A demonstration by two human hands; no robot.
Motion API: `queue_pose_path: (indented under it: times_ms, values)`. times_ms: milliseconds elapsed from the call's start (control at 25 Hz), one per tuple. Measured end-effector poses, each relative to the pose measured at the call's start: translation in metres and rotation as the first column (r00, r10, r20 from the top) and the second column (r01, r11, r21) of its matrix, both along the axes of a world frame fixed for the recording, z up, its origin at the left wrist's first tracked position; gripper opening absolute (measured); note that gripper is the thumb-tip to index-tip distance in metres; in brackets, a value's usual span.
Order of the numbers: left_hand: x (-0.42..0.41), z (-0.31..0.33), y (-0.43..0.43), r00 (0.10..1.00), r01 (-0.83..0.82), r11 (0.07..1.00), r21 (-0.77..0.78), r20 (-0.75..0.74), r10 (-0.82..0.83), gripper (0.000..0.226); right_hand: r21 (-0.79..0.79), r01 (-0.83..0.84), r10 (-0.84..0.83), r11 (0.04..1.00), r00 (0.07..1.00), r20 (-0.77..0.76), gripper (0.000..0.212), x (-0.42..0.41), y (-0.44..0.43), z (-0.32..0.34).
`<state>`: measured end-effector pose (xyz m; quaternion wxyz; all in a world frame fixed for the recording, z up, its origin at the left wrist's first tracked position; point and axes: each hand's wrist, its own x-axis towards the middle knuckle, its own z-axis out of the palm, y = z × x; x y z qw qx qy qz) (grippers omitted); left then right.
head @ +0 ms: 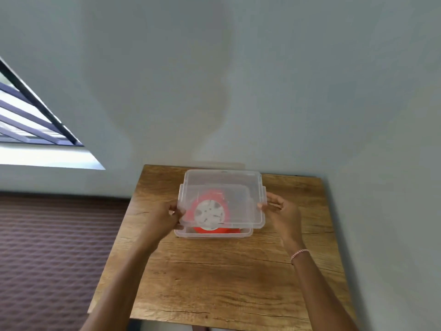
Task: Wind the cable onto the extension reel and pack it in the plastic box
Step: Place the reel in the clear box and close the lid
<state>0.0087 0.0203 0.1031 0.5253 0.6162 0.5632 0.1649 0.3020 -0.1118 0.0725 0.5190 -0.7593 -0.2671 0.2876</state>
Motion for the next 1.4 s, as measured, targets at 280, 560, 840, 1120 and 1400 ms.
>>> queue_pose_path:
  times_ms: [280, 560, 840, 1120, 1400]
  values:
    - [-0.004, -0.036, -0.004, 0.912, 0.028, 0.962, 0.272, -0.402, 0.087, 0.029, -0.164, -0.038, 0.063, 0.986, 0.987, 0.15, 0.039, -0.032, 0.014, -0.013]
    - [0.003, -0.045, -0.003, 0.875, 0.025, 0.945, 0.326, -0.464, 0.137, 0.027, -0.221, -0.032, 0.07, 0.975, 0.983, 0.169, 0.04, -0.032, 0.018, -0.014]
    - [0.001, -0.045, -0.003, 0.832, 0.101, 0.95, 0.296, -0.549, 0.083, 0.031, -0.243, -0.054, 0.093, 0.968, 0.984, 0.152, 0.038, -0.03, 0.017, -0.018]
    - [0.0, -0.049, 0.005, 0.825, 0.096, 0.968, 0.234, -0.562, 0.054, 0.03, -0.244, -0.03, 0.061, 0.969, 0.991, 0.122, 0.035, -0.03, 0.019, -0.024]
    - [-0.006, -0.054, 0.013, 0.869, 0.036, 0.984, 0.173, -0.492, 0.055, 0.028, -0.23, 0.006, 0.007, 0.973, 0.998, 0.057, 0.026, -0.031, 0.019, -0.031]
